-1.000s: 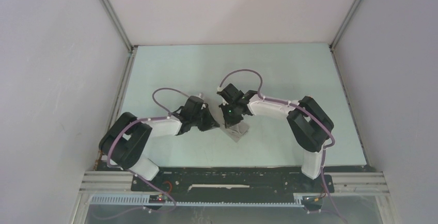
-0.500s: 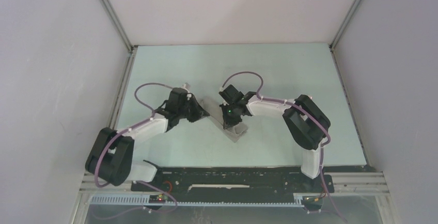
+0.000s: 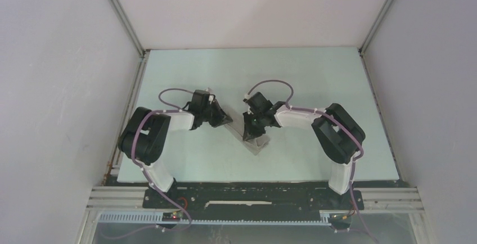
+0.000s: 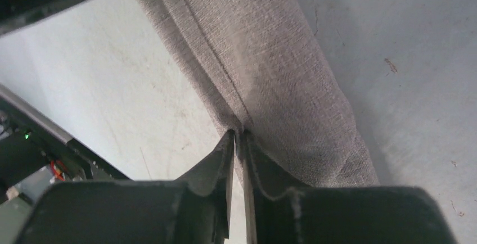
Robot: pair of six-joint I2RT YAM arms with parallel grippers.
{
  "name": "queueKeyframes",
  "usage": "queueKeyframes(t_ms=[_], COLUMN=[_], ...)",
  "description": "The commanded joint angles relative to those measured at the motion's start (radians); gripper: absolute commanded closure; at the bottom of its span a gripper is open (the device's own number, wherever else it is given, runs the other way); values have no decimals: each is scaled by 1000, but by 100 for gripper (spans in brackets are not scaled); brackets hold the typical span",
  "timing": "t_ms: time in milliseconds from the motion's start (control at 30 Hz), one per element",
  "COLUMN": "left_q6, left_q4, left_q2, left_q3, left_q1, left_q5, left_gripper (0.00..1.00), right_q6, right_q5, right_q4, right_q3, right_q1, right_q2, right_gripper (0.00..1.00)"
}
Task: Fold the napkin into a case and place the utensils inside
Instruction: Smooth out the smaller rectangle-folded napkin at the center of the board.
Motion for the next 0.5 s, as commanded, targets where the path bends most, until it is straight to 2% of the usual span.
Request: queueKeyframes(t_ms=[0,133,200,300,467], left_q6=[64,89,99,115,117], left_q4=[-22,-21,-22,-31,-36], left_q2=[16,39,49,45,53], left_q3=[-43,-47,-38,-34,-32], left_q1=[49,55,56,62,71], left_q5=[-27,5,21,21,35], left_gripper=[100,100,100,100,100], right_q6=[13,0,8,64,225], right_q5=[-126,-298,-387,-517,-716], right_q4=[53,77,112,212,513], right_q3=[-46,-48,-47,-47,-45], right_q1=[-33,-90,-114,-171,-221], right_q2=[-82,-137,-141,-89,52], right_gripper=[73,55,49,47,42])
